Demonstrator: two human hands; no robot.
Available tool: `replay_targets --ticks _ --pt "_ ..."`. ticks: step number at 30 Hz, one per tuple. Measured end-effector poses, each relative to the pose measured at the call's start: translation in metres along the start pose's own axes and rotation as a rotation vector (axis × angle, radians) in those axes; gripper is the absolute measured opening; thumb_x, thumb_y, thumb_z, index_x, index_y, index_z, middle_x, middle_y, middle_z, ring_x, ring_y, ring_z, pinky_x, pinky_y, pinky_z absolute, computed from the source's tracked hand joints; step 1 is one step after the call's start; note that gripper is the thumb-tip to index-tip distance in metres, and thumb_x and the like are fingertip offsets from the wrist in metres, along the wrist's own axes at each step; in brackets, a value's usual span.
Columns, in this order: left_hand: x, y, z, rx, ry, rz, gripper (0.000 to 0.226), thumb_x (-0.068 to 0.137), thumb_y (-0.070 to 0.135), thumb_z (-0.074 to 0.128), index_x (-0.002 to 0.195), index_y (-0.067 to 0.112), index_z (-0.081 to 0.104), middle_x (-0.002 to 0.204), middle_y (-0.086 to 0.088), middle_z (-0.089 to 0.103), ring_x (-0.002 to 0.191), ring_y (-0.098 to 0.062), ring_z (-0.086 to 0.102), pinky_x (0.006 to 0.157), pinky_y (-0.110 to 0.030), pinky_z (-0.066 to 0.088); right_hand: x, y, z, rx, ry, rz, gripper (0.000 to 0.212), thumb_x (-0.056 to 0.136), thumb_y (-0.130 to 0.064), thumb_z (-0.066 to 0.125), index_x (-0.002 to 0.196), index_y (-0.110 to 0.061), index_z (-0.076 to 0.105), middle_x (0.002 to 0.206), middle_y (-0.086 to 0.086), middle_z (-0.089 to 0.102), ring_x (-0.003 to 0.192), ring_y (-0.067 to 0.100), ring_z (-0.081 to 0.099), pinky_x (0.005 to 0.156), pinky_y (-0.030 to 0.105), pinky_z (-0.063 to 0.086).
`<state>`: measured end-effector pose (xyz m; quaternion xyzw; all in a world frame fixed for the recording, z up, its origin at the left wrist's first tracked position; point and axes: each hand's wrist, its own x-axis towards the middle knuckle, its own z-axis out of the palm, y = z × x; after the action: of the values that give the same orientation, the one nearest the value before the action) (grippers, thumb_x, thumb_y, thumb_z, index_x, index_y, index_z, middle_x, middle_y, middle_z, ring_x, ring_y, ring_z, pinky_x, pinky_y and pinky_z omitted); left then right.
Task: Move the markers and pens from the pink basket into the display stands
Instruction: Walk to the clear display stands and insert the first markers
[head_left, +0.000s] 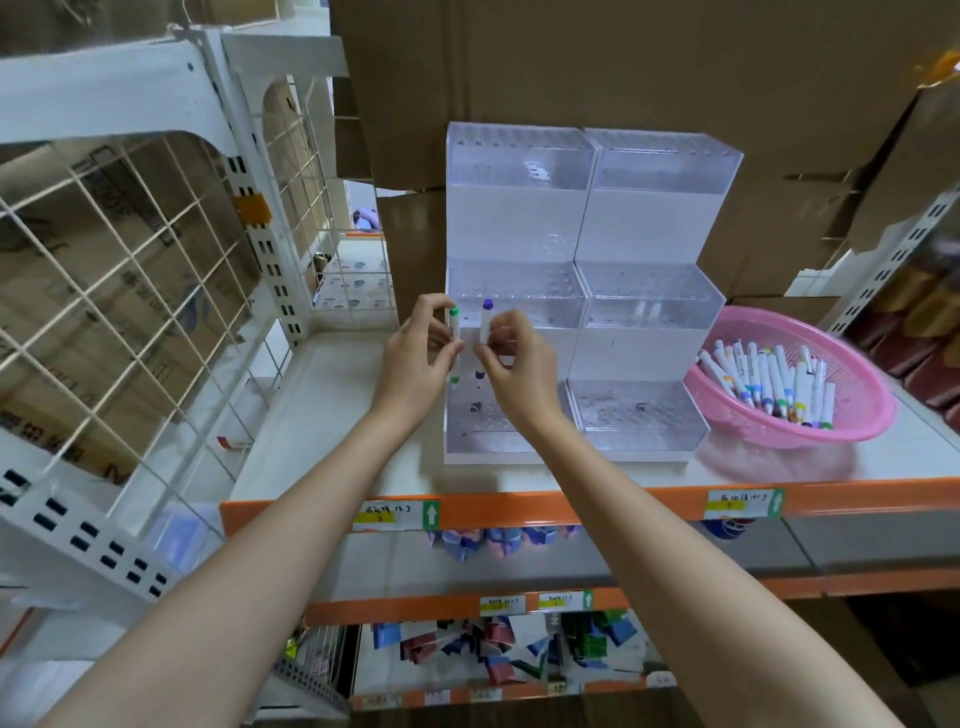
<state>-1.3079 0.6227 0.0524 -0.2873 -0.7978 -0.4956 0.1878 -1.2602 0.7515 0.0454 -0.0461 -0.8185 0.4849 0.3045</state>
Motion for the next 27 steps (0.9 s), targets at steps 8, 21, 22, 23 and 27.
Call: replay_targets --ticks 8,21,22,23,27 --pt "-0.007 -0.006 0.006 0.013 -0.036 -0.022 0.036 0.085 0.006 0.067 0.116 0.013 0.05 0.083 -0.004 0.061 0.078 -0.012 0.061 0.068 -0.009 0.045 -0.001 0.005 0.001 0.017 -0.01 0.015 0.019 0.087 -0.002 0.065 0.093 -0.014 0.051 0.083 0.002 0.064 0.074 0.011 0.064 0.066 0.008 0.049" --pt "-0.011 -0.002 0.01 0.08 -0.028 0.026 0.037 0.087 0.003 0.061 0.121 0.014 0.051 0.083 -0.002 0.058 0.075 -0.018 0.059 0.071 -0.031 0.052 0.001 0.007 0.003 -0.063 -0.01 0.023 0.02 0.085 -0.012 0.071 0.089 -0.019 0.053 0.085 0.003 0.069 0.078 0.012 0.067 0.071 0.025 0.056" --pt "-0.012 -0.002 0.01 0.084 -0.028 0.032 0.037 0.087 0.003 0.061 0.121 0.014 0.051 0.083 -0.002 0.058 0.075 -0.018 0.059 0.071 -0.032 0.052 0.001 0.006 0.003 -0.072 -0.014 0.019 0.019 0.085 -0.012 0.071 0.088 -0.02 0.053 0.086 0.002 0.069 0.077 0.012 0.067 0.071 0.025 0.056" --pt "-0.012 -0.002 0.011 0.082 -0.022 0.032 0.038 0.087 0.003 0.061 0.122 0.014 0.051 0.084 -0.003 0.059 0.076 -0.018 0.059 0.071 -0.032 0.052 0.0 0.006 0.002 -0.08 -0.02 0.017 0.018 0.086 -0.012 0.07 0.088 -0.02 0.053 0.086 0.003 0.07 0.076 0.013 0.067 0.07 0.026 0.056" --pt "-0.014 -0.003 0.011 0.043 0.019 -0.016 0.038 0.088 0.004 0.06 0.123 0.014 0.051 0.086 -0.005 0.062 0.077 -0.016 0.061 0.067 -0.012 0.047 -0.001 0.005 0.001 -0.133 -0.023 -0.01 0.013 0.088 -0.011 0.066 0.089 -0.017 0.055 0.087 0.004 0.072 0.074 0.015 0.067 0.069 0.032 0.056"
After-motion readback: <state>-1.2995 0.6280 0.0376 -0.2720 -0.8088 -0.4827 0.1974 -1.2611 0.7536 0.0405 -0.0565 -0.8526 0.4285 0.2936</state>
